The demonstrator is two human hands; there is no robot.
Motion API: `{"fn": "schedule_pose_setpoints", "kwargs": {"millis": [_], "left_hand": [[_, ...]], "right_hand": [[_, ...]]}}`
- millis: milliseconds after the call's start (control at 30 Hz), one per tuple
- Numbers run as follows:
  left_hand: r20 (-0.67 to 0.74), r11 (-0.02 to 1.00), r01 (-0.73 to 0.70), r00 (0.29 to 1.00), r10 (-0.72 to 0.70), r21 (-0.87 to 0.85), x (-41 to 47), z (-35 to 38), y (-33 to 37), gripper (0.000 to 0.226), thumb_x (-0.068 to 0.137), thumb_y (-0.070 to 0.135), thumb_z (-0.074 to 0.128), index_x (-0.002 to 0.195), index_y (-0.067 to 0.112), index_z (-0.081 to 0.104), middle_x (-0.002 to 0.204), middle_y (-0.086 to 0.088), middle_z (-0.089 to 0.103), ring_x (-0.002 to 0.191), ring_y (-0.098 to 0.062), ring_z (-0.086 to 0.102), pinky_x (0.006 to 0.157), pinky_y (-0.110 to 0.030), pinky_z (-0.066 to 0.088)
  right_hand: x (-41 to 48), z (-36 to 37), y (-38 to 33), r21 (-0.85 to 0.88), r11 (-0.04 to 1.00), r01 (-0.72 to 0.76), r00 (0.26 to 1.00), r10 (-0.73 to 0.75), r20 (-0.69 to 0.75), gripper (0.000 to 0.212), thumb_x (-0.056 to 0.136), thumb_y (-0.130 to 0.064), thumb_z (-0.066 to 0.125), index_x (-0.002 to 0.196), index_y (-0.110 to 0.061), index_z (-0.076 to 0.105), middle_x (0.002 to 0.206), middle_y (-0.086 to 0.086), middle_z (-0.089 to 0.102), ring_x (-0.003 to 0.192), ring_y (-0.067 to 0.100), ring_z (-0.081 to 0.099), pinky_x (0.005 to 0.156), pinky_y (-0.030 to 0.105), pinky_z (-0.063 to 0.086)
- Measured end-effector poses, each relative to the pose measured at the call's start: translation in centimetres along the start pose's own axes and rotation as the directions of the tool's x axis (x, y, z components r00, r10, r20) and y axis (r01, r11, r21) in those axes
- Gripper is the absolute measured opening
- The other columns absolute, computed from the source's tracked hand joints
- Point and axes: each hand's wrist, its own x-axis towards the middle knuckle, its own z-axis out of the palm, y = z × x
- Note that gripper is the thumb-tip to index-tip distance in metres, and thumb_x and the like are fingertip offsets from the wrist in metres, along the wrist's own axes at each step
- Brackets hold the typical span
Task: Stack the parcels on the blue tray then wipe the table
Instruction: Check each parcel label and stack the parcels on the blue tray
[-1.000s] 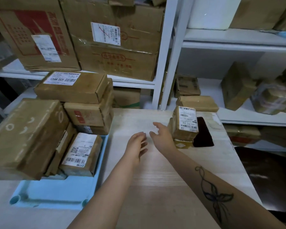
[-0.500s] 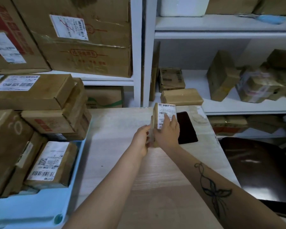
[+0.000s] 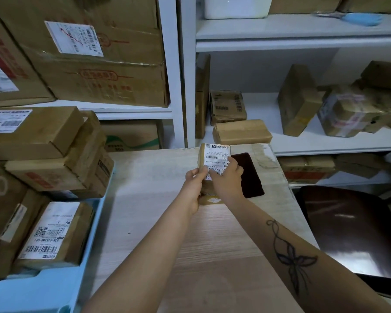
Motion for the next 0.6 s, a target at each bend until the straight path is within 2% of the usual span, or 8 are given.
{"fn": "schedule_pose_setpoints", "kwargs": {"millis": [67, 200, 300, 367, 433, 467, 533, 600], "left_hand": [[-0.016, 1.0, -0.019, 1.0, 0.019, 0.01, -0.1, -0.2, 0.0, 0.047, 0.093, 0.041, 0.052, 0.132, 0.02, 0.036, 0.108, 0.001, 0.057, 0.078, -0.007, 0.056, 0.051, -0.02, 0.041], [-0.047, 0.999, -0.046, 0.998, 0.045, -0.026, 0.1, -1.2, -0.1, 0.051, 0.088, 0.041, 0.061, 0.127, 0.022, 0.035, 0.113, -0.003, 0.061, 0.081, -0.007, 0.055, 0.057, -0.022, 0.033], [-0.061, 0.997, -0.059, 0.997, 0.055, -0.058, 0.4, -2.5, -0.6, 0.052, 0.085, 0.033, 0.067, 0.123, 0.027, 0.032, 0.103, -0.002, 0.065, 0.085, -0.012, 0.058, 0.072, -0.029, 0.041], [-0.062, 0.987, -0.076, 0.996, 0.067, -0.142, 0.5, -3.4, -0.9, 0.054, 0.084, 0.025, 0.069, 0.124, 0.028, 0.033, 0.096, -0.002, 0.067, 0.085, -0.014, 0.06, 0.083, -0.034, 0.047], [-0.057, 0.968, -0.094, 0.995, 0.083, -0.232, 0.4, -4.4, -1.1, 0.058, 0.082, 0.018, 0.071, 0.127, 0.029, 0.035, 0.096, -0.003, 0.068, 0.086, -0.016, 0.063, 0.087, -0.034, 0.049], [-0.054, 0.962, -0.103, 0.994, 0.092, -0.255, 0.3, -4.9, -1.2, 0.059, 0.082, 0.016, 0.071, 0.128, 0.03, 0.036, 0.096, -0.004, 0.068, 0.087, -0.017, 0.064, 0.086, -0.033, 0.05], [-0.037, 0.949, -0.122, 0.992, 0.117, -0.29, 0.0, -5.8, -1.4, 0.058, 0.081, 0.014, 0.071, 0.129, 0.028, 0.04, 0.095, -0.003, 0.07, 0.088, -0.017, 0.065, 0.085, -0.032, 0.051], [-0.016, 0.938, -0.148, 0.988, 0.15, -0.314, -0.3, -6.9, -1.5, 0.057, 0.081, 0.014, 0.07, 0.13, 0.026, 0.044, 0.096, -0.003, 0.072, 0.086, -0.016, 0.066, 0.079, -0.029, 0.053]], "right_hand": [[0.0, 0.2, 0.0, 0.025, 0.999, 0.032, 0.999, -0.031, -0.032, 0.063, 0.088, -0.023, 0.063, 0.14, -0.011, 0.029, 0.136, 0.013, 0.03, 0.121, 0.03, 0.041, 0.089, 0.031, 0.039], [-0.3, 0.5, -0.4, 0.071, 0.994, 0.082, 0.994, -0.076, -0.083, 0.055, 0.089, -0.023, 0.062, 0.134, -0.01, 0.035, 0.135, 0.011, 0.033, 0.118, 0.025, 0.042, 0.081, 0.026, 0.037], [-0.7, 0.5, -1.1, 0.182, 0.979, 0.091, 0.993, -0.076, -0.088, 0.054, 0.089, -0.018, 0.062, 0.136, -0.009, 0.035, 0.134, 0.009, 0.037, 0.113, 0.02, 0.05, 0.072, 0.016, 0.045], [-0.9, 0.8, -1.5, 0.234, 0.968, 0.086, 0.996, -0.075, -0.056, 0.056, 0.091, -0.017, 0.06, 0.139, -0.008, 0.033, 0.134, 0.011, 0.039, 0.104, 0.015, 0.052, 0.056, 0.006, 0.044], [-1.1, 1.2, -1.7, 0.273, 0.959, 0.072, 0.997, -0.068, -0.023, 0.056, 0.092, -0.02, 0.06, 0.14, -0.008, 0.033, 0.133, 0.013, 0.042, 0.099, 0.013, 0.053, 0.053, 0.008, 0.044], [-1.3, 1.4, -1.8, 0.311, 0.949, 0.049, 0.999, -0.05, -0.007, 0.057, 0.091, -0.021, 0.06, 0.14, -0.009, 0.033, 0.132, 0.012, 0.043, 0.1, 0.015, 0.054, 0.059, 0.01, 0.047], [-1.9, 1.9, -2.2, 0.381, 0.924, -0.019, 0.999, 0.0, 0.049, 0.06, 0.09, -0.024, 0.062, 0.141, -0.012, 0.033, 0.133, 0.009, 0.044, 0.108, 0.02, 0.056, 0.076, 0.027, 0.054], [-2.6, 2.3, -2.7, 0.506, 0.851, -0.138, 0.983, 0.054, 0.178, 0.06, 0.09, -0.023, 0.062, 0.141, -0.014, 0.031, 0.129, 0.008, 0.052, 0.103, 0.022, 0.059, 0.073, 0.03, 0.053]]}}
